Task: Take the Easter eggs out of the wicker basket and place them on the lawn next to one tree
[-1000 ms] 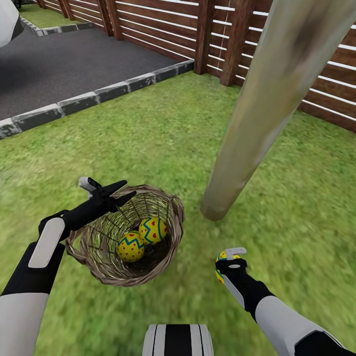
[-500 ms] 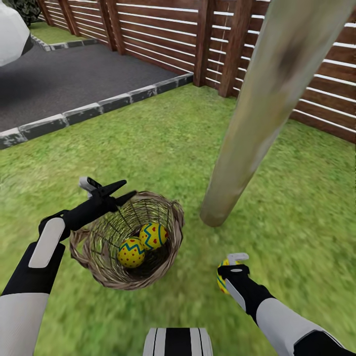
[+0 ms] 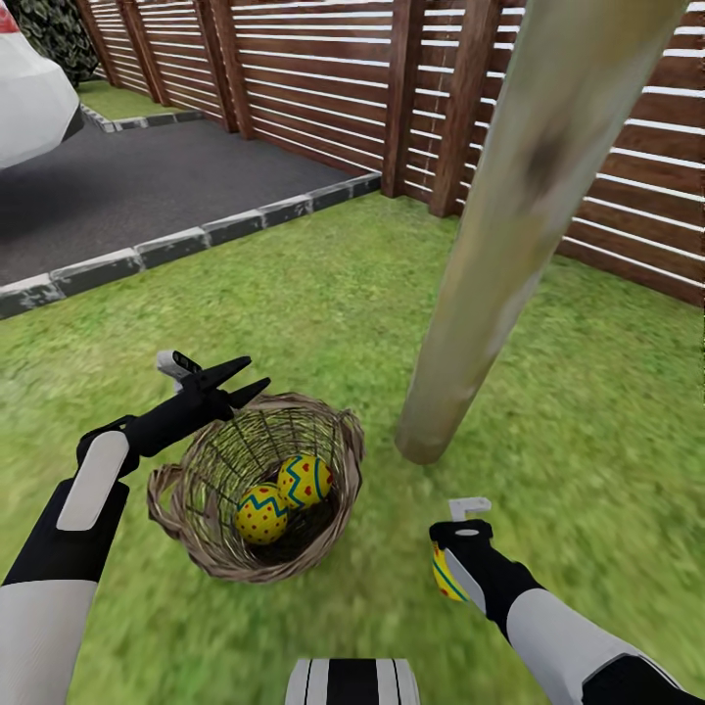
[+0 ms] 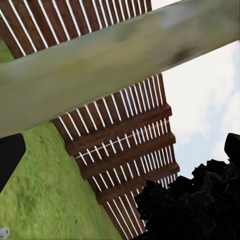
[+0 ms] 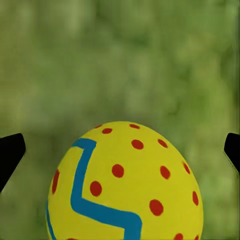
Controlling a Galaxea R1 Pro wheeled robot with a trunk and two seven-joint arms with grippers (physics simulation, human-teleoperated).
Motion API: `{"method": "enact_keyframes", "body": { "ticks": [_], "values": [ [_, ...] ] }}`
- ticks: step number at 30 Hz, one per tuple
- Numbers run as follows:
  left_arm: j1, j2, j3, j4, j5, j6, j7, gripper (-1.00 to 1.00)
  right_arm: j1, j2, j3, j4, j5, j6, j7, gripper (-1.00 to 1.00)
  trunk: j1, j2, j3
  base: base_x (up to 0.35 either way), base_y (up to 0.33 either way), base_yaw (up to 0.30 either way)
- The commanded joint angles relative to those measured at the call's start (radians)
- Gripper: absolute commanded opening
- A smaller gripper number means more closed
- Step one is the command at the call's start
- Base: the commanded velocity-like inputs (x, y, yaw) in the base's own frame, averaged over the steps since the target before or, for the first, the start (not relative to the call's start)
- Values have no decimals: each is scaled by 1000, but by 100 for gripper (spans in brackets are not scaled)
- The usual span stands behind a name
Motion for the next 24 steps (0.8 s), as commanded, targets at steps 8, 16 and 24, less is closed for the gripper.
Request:
{"method": "enact_keyframes", "body": {
  "ticks": [8,16,24],
  "values": [
    [-1,1,-12,0,-4,4,-4,100,0,-1,8,-4,-7,6,-9,100,-4,2,30,0,0,0],
    [-1,3,-11,0,-10,3,-4,100,4,-2,2,-137,-16,25,-3,100,-7,4,61,0,0,0],
    [-1,24,-10,0,-12,3,-4,100,19,-5,2,-326,-19,214,-3,100,-11,5,92,0,0,0]
  ]
}}
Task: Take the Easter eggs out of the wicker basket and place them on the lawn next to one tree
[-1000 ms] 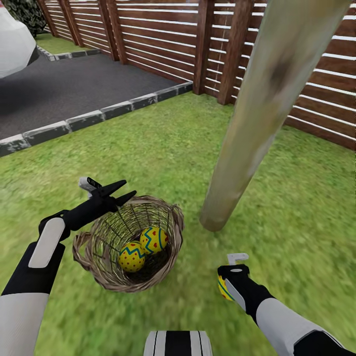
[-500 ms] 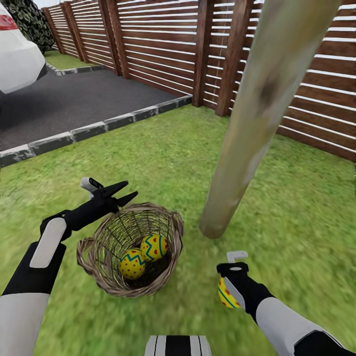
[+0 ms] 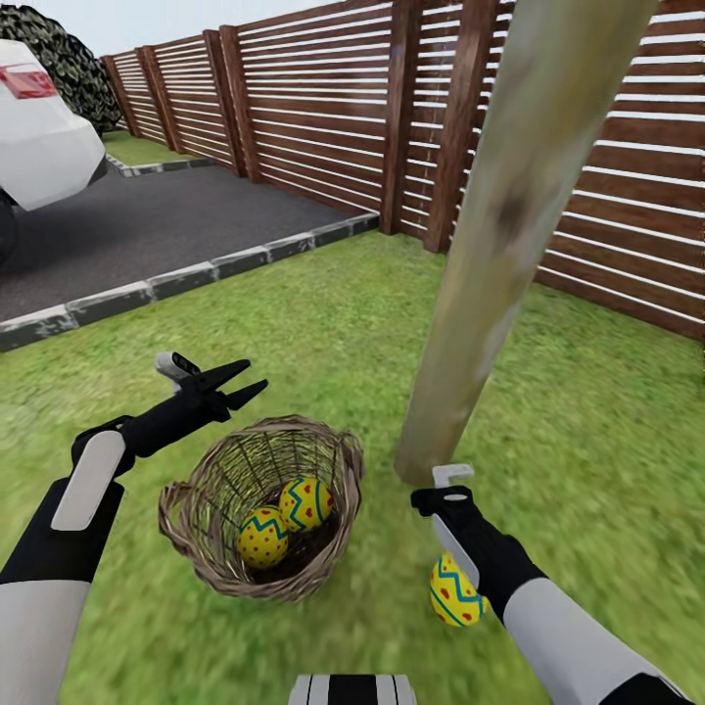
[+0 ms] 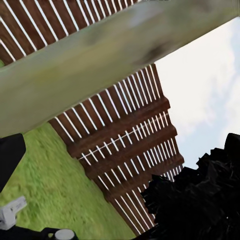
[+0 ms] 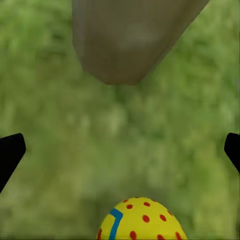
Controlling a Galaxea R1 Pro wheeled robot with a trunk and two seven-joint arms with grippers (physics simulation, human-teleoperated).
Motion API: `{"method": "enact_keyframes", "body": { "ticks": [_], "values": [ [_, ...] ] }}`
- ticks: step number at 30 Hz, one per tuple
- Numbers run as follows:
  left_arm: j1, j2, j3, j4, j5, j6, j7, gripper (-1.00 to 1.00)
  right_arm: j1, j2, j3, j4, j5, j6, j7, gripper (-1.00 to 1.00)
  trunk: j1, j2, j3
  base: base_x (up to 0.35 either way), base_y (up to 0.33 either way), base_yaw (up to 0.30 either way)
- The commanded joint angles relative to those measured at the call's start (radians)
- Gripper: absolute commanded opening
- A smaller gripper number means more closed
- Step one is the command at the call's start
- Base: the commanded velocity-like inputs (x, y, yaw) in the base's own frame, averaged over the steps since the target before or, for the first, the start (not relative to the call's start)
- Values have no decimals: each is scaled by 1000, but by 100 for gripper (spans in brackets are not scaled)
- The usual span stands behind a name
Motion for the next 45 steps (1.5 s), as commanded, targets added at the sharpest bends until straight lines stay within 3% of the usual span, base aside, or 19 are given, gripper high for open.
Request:
{"method": "enact_keyframes", "body": {
  "ticks": [1,17,22,27,30,31,34,35,40,45],
  "values": [
    [-1,0,1,0,-3,3,-3,100,0,-2,4,-12,-11,16,-10,100,-1,0,3,0,0,0],
    [-1,3,2,1,-4,3,-2,100,0,-1,1,-113,-18,198,-7,100,-8,4,65,0,0,0],
    [-1,17,2,2,-5,3,-1,100,28,-16,-1,-218,-20,253,-3,100,-10,5,84,0,0,0],
    [-1,34,1,2,-5,3,-1,100,32,-18,-5,-237,-21,313,0,100,-12,6,104,0,0,0],
    [-1,36,1,2,-5,3,-1,100,32,-22,-6,-252,-73,339,0,100,-14,7,115,0,0,0],
    [-1,37,1,2,-5,3,-1,100,32,-49,-6,-288,-161,404,0,100,-14,7,119,0,0,0],
    [-1,37,1,2,-5,3,-1,100,33,-78,-5,-326,-230,434,0,100,-15,8,131,0,0,0],
    [-1,37,1,2,-5,3,-1,100,33,-100,-5,-343,-265,440,0,100,-16,8,135,0,0,0],
    [-1,36,1,2,-5,2,0,100,50,-144,-4,-401,-382,443,2,100,-18,9,154,0,0,0],
    [-1,35,-2,3,-5,1,2,100,58,-171,-5,-424,-403,447,61,100,-24,17,173,0,0,0]
  ]
}}
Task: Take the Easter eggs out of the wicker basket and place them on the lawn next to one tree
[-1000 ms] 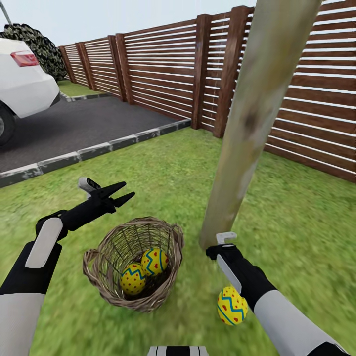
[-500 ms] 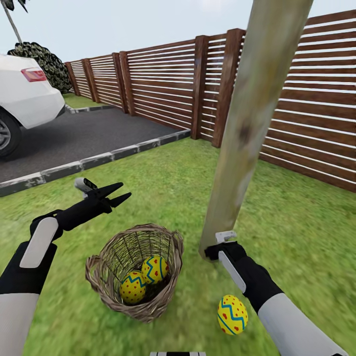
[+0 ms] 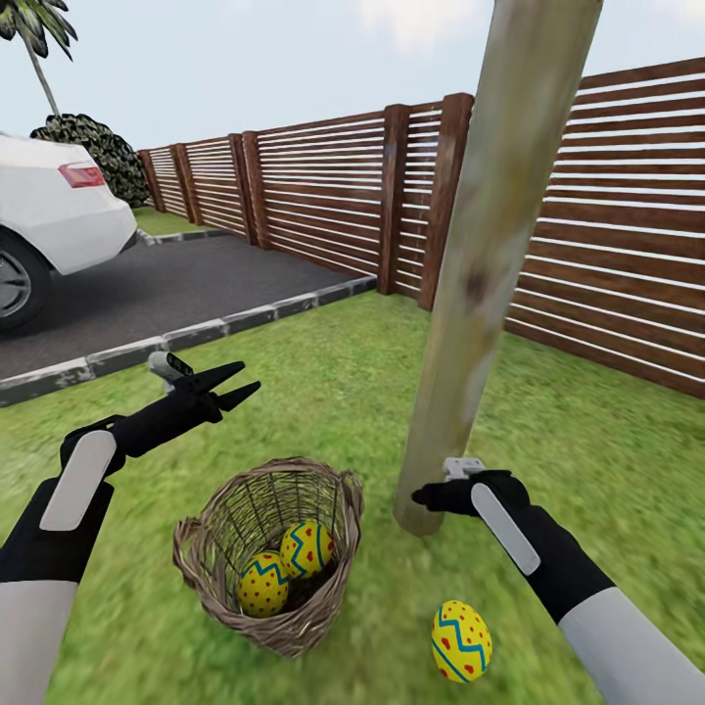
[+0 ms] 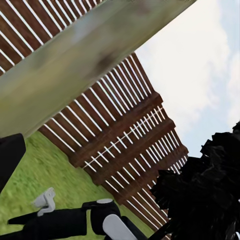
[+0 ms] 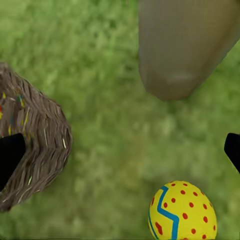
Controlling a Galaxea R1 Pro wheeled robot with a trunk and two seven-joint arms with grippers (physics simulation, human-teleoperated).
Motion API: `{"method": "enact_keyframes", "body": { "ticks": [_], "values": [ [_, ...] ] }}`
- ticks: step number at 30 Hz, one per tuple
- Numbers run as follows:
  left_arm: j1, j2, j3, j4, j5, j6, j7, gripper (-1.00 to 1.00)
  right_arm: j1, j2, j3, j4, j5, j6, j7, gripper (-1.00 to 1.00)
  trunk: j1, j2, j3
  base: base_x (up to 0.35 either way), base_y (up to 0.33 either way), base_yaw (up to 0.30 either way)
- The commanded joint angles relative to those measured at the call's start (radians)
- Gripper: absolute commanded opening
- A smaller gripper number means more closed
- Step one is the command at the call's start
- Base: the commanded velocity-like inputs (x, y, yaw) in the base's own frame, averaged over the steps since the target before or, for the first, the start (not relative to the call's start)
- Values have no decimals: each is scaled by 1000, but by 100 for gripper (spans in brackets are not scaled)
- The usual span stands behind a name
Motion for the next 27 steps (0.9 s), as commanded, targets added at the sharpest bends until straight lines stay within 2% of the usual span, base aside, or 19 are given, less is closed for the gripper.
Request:
{"method": "enact_keyframes", "body": {
  "ticks": [1,7,13,15,16,17,19,20,23,27],
  "values": [
    [-1,0,0,0,-3,4,-4,100,0,-4,2,-3,-12,4,10,100,-4,7,2,0,0,0],
    [-1,-1,-4,1,-3,4,-4,100,1,1,1,-9,-12,80,31,100,-27,49,21,0,0,0],
    [-1,0,-4,1,-3,4,-4,100,1,3,1,-80,-16,96,33,100,-50,91,40,0,0,0],
    [-1,0,-4,1,-3,4,-5,100,1,3,1,-101,-33,97,33,100,-58,105,46,0,0,0],
    [-1,0,-3,2,-3,4,-4,100,1,2,1,-122,-72,98,33,100,-62,112,49,0,0,0],
    [-1,0,-3,2,-3,4,-4,100,1,2,1,-129,-88,98,33,100,-65,119,52,0,0,0],
    [-1,0,-3,2,-3,4,-4,100,1,-1,3,-160,-195,98,31,100,-73,133,59,0,0,0],
    [-1,0,-3,2,-3,4,-5,100,1,-2,4,-165,-221,98,30,100,-77,140,62,0,0,0],
    [-1,-1,-4,4,-3,4,-4,100,1,-4,4,-176,-261,98,31,100,-88,161,71,0,0,0],
    [-1,-1,-5,7,-3,4,-4,100,1,-2,5,-202,-274,98,31,100,-104,189,84,0,0,60]
  ]
}}
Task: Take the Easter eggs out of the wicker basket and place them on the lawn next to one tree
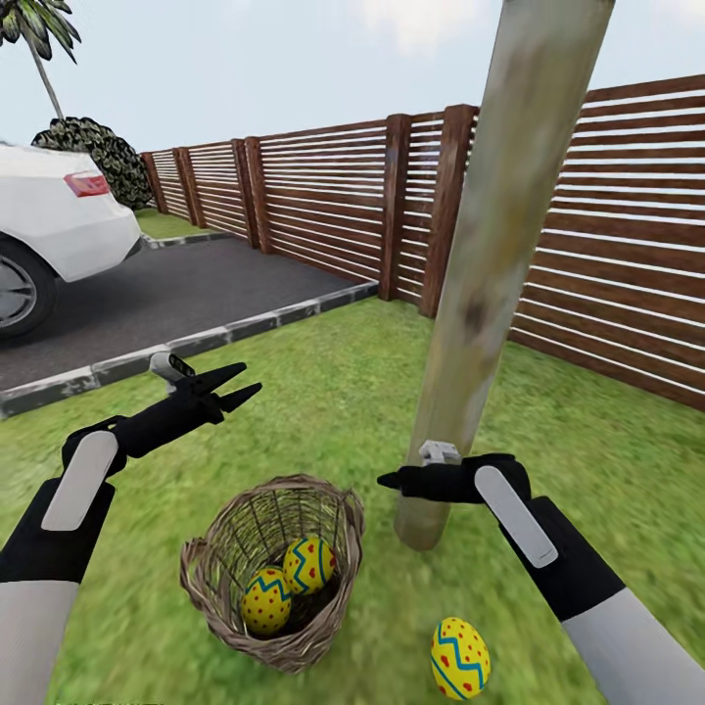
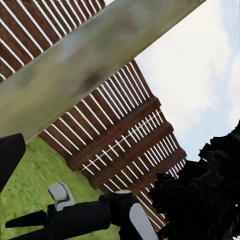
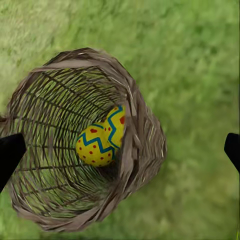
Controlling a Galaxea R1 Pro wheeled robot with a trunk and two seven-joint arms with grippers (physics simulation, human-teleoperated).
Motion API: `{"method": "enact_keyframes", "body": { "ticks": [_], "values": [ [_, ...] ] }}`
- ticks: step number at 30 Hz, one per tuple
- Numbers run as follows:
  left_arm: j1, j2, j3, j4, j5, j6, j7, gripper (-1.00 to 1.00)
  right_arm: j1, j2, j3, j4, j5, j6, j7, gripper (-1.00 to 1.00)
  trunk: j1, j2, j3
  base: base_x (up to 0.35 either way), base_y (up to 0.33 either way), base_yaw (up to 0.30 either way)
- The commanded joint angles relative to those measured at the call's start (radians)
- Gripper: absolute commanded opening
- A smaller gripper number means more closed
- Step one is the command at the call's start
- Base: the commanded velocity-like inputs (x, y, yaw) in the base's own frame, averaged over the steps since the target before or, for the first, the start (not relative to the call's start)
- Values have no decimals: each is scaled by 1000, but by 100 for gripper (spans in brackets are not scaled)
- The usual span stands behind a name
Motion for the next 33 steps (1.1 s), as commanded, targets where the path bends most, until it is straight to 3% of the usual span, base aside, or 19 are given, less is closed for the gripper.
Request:
{"method": "enact_keyframes", "body": {
  "ticks": [1,20,28,30,31,33],
  "values": [
    [-1,0,1,1,-3,4,-4,100,-1,0,3,-4,-11,1,-10,100,-4,7,2,0,0,188],
    [-1,1,1,-3,-3,4,-5,100,-1,3,14,-14,-10,-1,-12,100,-77,140,62,0,0,280],
    [-1,2,1,-2,-3,4,-5,100,-1,3,14,-14,-10,-1,-11,100,-108,196,87,0,0,59],
    [-1,2,2,-2,-3,4,-5,100,-1,14,16,-11,-6,-2,-16,100,-115,210,93,0,0,1],
    [-1,2,2,-2,-3,4,-5,100,-1,19,21,-9,-7,-2,-18,100,-119,217,96,0,0,0],
    [-1,2,2,1,-3,4,-5,100,-1,32,91,-6,-6,-4,-36,100,-127,231,103,0,0,0]
  ]
}}
